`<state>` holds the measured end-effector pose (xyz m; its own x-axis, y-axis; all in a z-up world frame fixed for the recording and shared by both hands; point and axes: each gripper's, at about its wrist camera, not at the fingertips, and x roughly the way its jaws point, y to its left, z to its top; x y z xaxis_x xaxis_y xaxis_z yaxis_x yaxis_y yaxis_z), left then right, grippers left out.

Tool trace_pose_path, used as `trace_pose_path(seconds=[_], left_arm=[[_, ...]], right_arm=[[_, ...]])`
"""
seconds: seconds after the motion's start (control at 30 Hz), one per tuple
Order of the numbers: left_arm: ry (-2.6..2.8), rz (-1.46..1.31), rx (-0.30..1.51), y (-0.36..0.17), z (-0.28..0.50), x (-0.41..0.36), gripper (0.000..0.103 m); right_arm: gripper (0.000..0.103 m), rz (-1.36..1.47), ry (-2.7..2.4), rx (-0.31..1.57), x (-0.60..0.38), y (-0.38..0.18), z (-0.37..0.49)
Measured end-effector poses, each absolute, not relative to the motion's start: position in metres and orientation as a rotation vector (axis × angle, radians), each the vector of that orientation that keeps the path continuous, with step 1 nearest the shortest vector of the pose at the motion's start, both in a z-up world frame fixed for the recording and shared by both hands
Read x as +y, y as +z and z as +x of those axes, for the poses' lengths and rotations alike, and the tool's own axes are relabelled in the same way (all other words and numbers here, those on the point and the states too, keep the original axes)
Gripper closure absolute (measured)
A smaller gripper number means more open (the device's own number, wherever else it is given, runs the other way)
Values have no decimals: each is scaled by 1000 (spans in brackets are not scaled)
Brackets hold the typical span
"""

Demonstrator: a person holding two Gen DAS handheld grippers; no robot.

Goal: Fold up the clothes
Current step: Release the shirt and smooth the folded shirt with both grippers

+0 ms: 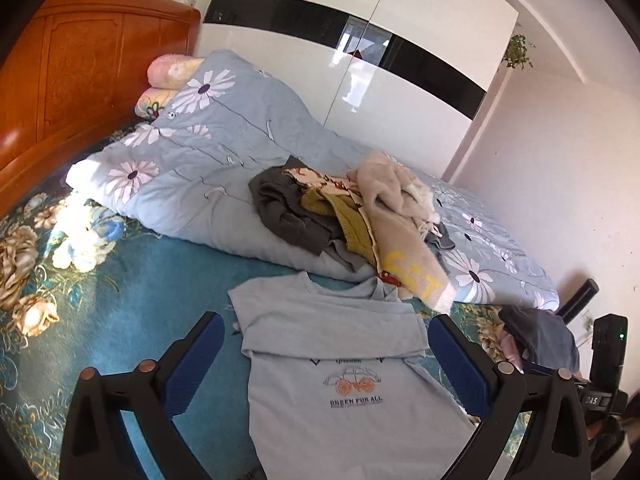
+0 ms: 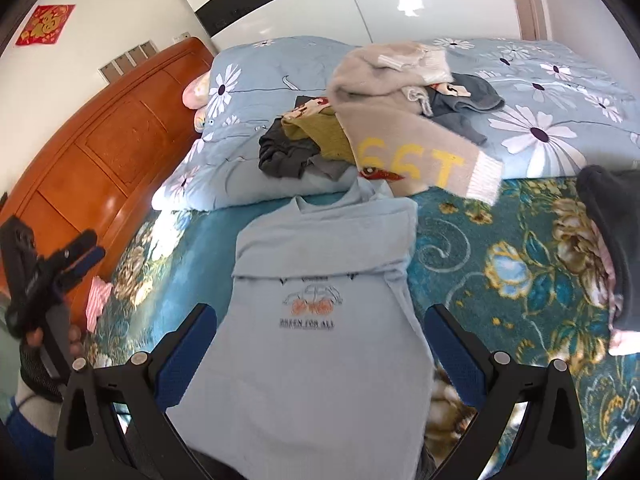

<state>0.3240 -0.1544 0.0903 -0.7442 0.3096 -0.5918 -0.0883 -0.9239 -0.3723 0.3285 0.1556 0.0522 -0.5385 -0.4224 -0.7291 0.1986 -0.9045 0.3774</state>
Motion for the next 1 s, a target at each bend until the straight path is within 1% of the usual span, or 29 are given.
trace_pose_path(seconds=[0.13, 0.23, 0.33, 0.47, 0.57, 0.67, 0.73, 0.83, 0.9, 0.93, 0.97, 1.0], left_arm=[[2566, -1182, -498, 78, 329, -161, 0], [2553, -1339, -403, 64, 337, -161, 0], [2566, -1450, -353, 48, 348, -165, 0], [2545, -1540, -411, 31, 363, -175, 1], [2537, -1533, -449, 25, 375, -180, 1], [2496, -1514, -486, 20, 385, -183, 0], [2437, -1549, -513, 16, 384, -182, 0], [2371, -1579, -534, 11, 388, -176, 0], [2332, -1602, -536, 8, 390, -171, 1], [2312, -1616, -535, 7, 391, -169, 3], [2292, -1629, -533, 5, 392, -166, 8], [2272, -1642, -531, 4, 393, -163, 13]], right_arm=[[0, 1307, -2414, -450, 186, 43, 352], [0, 1373, -2389, -533, 211, 30, 369], [0, 1443, -2387, -611, 226, 15, 384], [0, 1484, -2365, -638, 235, 1, 405], [0, 1460, -2384, -628, 236, 0, 416], [0, 1425, -2337, -720, 242, -5, 423], [0, 1426, -2307, -769, 244, -9, 425], [0, 1487, -2259, -856, 248, -19, 427], [2, 1510, -2234, -930, 253, -27, 429], [5, 1512, -2224, -958, 255, -30, 430], [10, 1514, -2213, -985, 257, -33, 431], [13, 1513, -2198, -1015, 258, -36, 432]])
